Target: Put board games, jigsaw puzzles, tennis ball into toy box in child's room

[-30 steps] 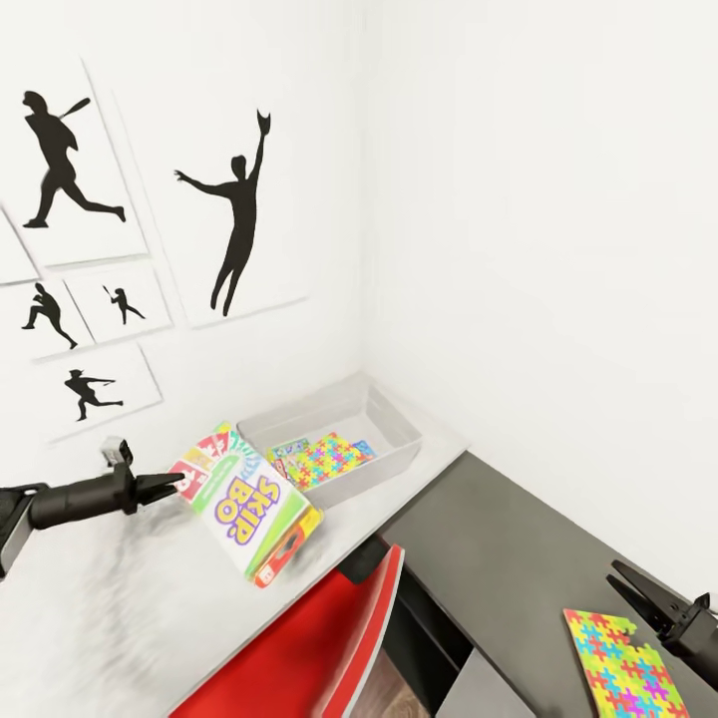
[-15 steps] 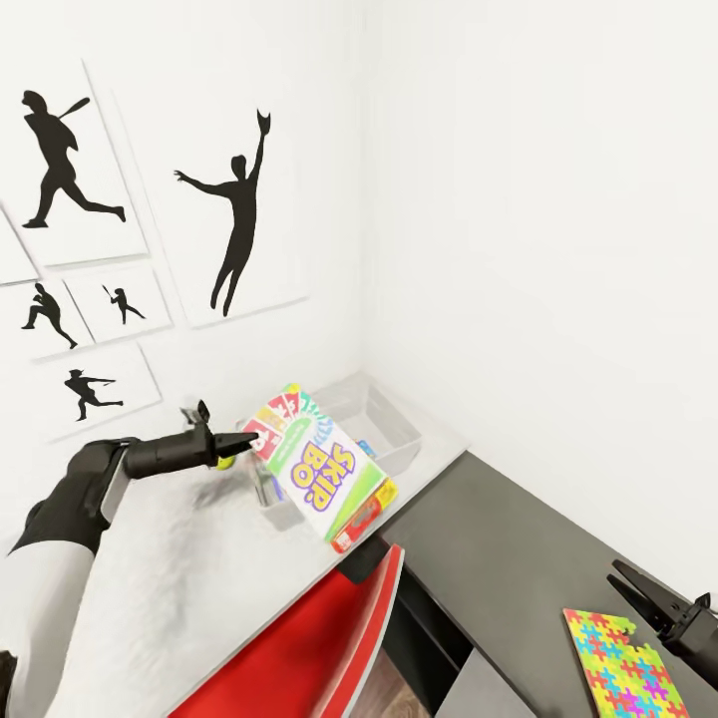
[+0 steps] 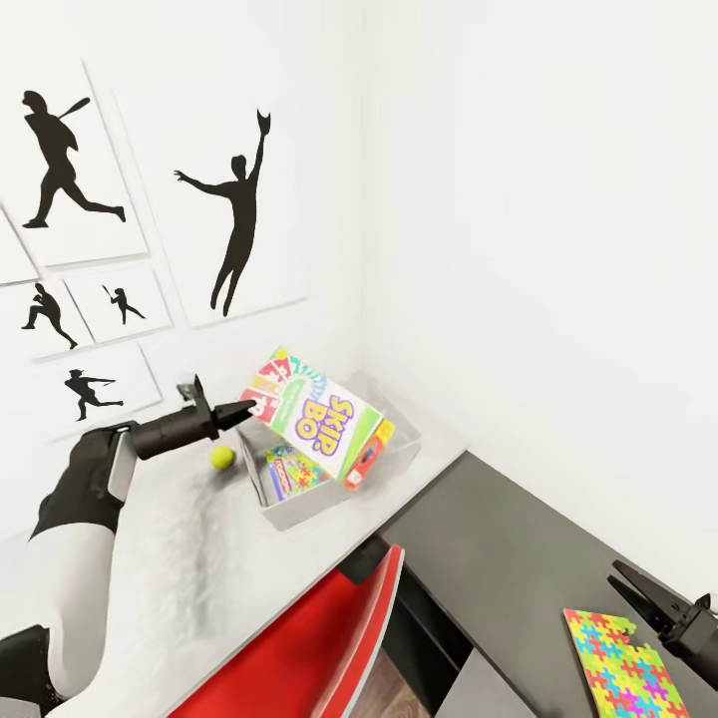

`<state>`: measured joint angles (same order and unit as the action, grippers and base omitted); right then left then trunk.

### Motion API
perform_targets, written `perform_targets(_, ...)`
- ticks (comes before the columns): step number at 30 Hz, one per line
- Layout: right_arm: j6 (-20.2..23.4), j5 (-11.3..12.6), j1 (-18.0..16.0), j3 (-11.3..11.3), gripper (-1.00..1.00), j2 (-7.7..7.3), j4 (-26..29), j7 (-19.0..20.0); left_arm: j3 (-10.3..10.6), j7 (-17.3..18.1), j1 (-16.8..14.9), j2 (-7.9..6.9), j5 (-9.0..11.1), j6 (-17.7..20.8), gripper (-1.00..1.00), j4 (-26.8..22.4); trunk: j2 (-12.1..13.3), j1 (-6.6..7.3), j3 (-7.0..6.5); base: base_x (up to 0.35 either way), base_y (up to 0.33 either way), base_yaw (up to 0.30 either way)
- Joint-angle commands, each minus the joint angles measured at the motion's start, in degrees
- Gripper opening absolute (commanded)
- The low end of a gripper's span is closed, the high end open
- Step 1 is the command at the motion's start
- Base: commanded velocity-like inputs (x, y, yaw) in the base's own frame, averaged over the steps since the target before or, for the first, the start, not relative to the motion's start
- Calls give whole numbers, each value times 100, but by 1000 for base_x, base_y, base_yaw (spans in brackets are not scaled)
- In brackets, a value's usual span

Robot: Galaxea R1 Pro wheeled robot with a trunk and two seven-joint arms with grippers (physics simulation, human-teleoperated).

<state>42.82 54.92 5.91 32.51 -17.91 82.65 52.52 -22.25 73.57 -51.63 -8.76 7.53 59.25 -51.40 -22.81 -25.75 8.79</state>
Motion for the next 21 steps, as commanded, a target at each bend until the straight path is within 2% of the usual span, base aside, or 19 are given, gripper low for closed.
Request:
perform_targets(1,34,29,-1,1,100,-2,1,-6,-13,-4,-5,16,3,33,-100,-70,-11,-4,11,0,0,0)
perform_targets(2,34,32,-2,1,100,-2,-1,-5,-27,-32,-5,69,3,27,-100,-178,-11,-4,11,0,0,0)
perform_targets(5,34,29,-2,1,100,-2,-2,-8,-157,-337,-2,367,4,22,-100,-579,-11,-4,11,0,0,0)
perform_targets(7,34,28,-2,1,100,-2,-3,-11,-463,-929,26,832,10,24,-100,-1242,-11,-4,11,0,0,0)
perform_targets(8,34,29,-2,1,100,-2,-3,-10,-551,-1047,34,956,12,25,-100,-1396,-11,-4,11,0,0,0)
perform_targets(10,34,32,-2,1,100,-2,-3,-11,-995,-1455,66,1494,17,23,-100,-1998,-11,-4,11,0,0,0)
perform_targets(11,34,32,-2,3,100,-2,-10,-12,-1206,-1621,75,1713,14,21,-100,-2218,-11,-4,11,0,0,0)
perform_targets(12,34,33,-2,5,100,-2,-25,-12,-1342,-1782,84,1858,20,20,-100,-2361,-11,-4,11,0,0,0)
perform_targets(15,37,35,-2,8,100,-5,-67,-13,-1520,-2296,91,1876,45,18,-100,-2546,-11,-4,11,0,0,0)
perform_targets(19,36,34,-2,10,100,-8,-79,-13,-1563,-2991,95,1876,188,17,-100,-2561,-11,-4,11,0,0,0)
perform_targets(21,38,35,-2,10,100,-8,-81,-13,-1558,-3444,93,1876,351,17,-100,-2540,-11,-4,11,0,0,0)
